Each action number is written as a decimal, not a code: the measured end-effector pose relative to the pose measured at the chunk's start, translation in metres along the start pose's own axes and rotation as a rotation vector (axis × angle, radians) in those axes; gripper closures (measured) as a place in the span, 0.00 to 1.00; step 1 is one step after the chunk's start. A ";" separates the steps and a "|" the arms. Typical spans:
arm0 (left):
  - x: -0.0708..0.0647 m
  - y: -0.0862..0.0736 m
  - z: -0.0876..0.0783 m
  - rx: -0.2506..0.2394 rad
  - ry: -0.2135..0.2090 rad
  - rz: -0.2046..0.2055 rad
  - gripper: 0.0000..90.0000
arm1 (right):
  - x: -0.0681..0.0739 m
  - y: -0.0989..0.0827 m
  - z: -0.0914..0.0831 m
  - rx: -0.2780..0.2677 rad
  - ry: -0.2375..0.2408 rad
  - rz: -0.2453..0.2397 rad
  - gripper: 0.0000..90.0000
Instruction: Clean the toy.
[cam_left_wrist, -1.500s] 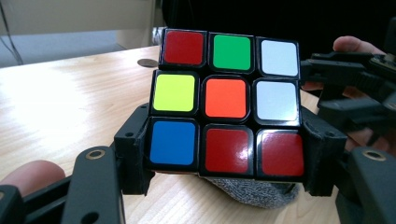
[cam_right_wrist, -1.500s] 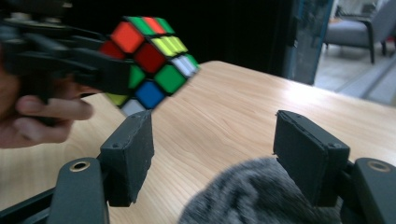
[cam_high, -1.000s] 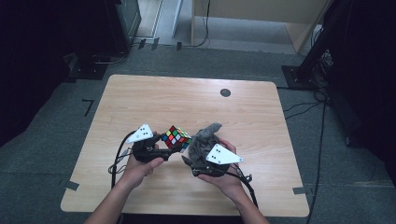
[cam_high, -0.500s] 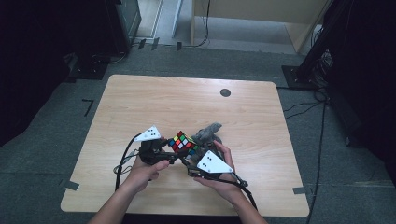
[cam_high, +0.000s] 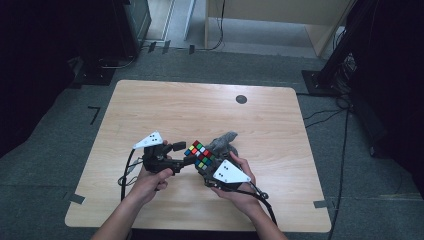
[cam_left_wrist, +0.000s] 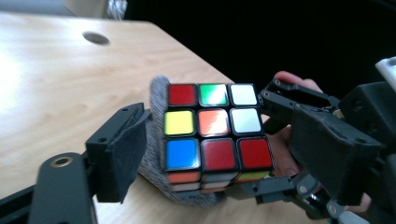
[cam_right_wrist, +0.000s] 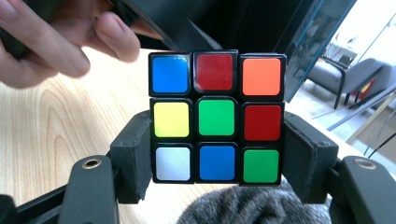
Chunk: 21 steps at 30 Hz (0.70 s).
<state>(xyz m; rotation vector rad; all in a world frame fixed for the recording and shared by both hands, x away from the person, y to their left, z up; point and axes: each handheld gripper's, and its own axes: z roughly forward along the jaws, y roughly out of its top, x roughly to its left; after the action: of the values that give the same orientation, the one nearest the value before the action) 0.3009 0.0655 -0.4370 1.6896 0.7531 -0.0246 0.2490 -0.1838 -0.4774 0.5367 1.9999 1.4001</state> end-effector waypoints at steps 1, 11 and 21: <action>0.000 0.000 -0.002 -0.010 0.009 0.010 0.20 | -0.003 -0.001 -0.001 0.004 -0.003 0.007 0.38; 0.001 -0.006 -0.005 -0.035 0.080 0.157 0.16 | -0.035 -0.003 -0.016 -0.007 -0.003 0.182 0.38; -0.002 -0.016 0.007 0.046 0.186 0.274 0.21 | -0.048 0.010 -0.029 -0.031 0.048 0.364 0.38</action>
<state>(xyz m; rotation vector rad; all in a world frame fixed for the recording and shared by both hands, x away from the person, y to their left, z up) 0.2941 0.0599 -0.4521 1.8438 0.6555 0.3116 0.2636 -0.2310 -0.4487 0.8957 1.9827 1.6678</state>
